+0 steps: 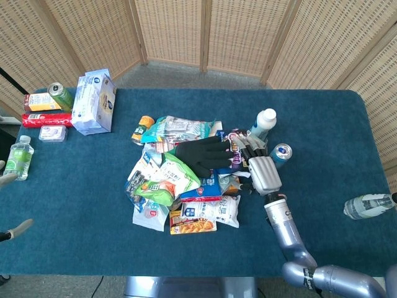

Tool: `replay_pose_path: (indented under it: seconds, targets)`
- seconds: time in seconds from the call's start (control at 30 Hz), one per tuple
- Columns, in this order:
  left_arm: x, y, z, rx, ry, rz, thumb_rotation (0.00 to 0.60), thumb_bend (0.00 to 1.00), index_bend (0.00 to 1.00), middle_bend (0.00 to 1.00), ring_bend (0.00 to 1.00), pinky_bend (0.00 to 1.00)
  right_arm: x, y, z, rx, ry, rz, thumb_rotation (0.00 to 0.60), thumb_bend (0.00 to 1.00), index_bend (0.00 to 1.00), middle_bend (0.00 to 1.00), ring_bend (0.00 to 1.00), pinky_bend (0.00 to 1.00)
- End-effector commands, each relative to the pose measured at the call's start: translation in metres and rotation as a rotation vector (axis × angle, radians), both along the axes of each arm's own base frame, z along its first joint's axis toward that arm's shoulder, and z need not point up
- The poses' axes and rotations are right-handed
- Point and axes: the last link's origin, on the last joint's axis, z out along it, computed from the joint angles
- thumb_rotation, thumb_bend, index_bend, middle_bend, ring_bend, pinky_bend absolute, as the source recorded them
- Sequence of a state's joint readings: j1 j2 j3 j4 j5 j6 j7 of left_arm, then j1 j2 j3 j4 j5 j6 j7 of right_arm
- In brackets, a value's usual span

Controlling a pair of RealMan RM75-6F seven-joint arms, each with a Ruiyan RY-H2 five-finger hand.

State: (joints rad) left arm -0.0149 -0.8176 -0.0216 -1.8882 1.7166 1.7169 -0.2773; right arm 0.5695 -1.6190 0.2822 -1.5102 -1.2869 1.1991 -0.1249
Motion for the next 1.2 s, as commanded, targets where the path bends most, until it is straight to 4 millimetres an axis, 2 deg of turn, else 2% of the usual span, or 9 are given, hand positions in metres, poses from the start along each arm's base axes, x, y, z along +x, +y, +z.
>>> replay_pose_path:
  seconds: [0.03,0.13,0.17,0.23,0.37,0.57,0.7,0.97,1.2]
  targets:
    - [0.0,0.0,0.0,0.001,-0.001,0.0,0.6,0.0,0.2,0.0,0.0,0.0,0.001,0.002,-0.006,0.02,-0.02,0.011,0.6,0.0,0.22,0.43,0.42,0.44]
    - [0.0,0.0,0.001,0.005,-0.002,0.002,0.6,0.0,0.2,0.0,0.0,0.0,0.002,0.004,-0.006,0.028,-0.042,0.019,0.6,0.0,0.45,0.68,0.64,0.65]
    - [0.0,0.0,0.001,0.005,-0.003,0.002,0.6,0.0,0.2,0.0,0.0,0.0,0.002,0.004,-0.005,0.023,-0.045,0.022,0.6,0.0,0.5,0.74,0.69,0.7]
    - [-0.001,0.0,0.002,0.006,-0.005,0.002,0.6,0.0,0.2,0.0,0.0,0.0,0.002,0.006,-0.002,0.013,-0.052,0.026,0.6,0.0,0.55,0.8,0.74,0.74]
    - [0.0,0.0,0.002,0.005,-0.008,-0.001,0.6,0.0,0.2,0.0,0.0,0.0,0.001,0.009,0.012,-0.03,-0.056,0.031,0.6,0.02,0.55,0.81,0.75,0.75]
    - [0.0,-0.001,0.002,0.002,-0.011,-0.004,0.6,0.0,0.2,0.0,0.0,0.0,0.007,0.011,0.053,-0.134,-0.067,0.059,0.6,0.04,0.56,0.81,0.75,0.75]
    - [0.002,-0.002,0.002,-0.001,-0.015,-0.011,0.6,0.0,0.2,0.0,0.0,0.0,0.017,0.014,0.087,-0.207,-0.067,0.087,0.6,0.04,0.57,0.82,0.76,0.75]
    - [0.003,-0.003,0.002,-0.007,-0.024,-0.016,0.6,0.0,0.2,0.0,0.0,0.0,0.045,0.019,0.139,-0.31,-0.057,0.149,0.6,0.04,0.57,0.82,0.76,0.75]
    - [0.003,-0.004,0.002,-0.01,-0.027,-0.023,0.6,0.0,0.2,0.0,0.0,0.0,0.066,0.024,0.165,-0.354,-0.047,0.185,0.6,0.04,0.57,0.82,0.76,0.75]
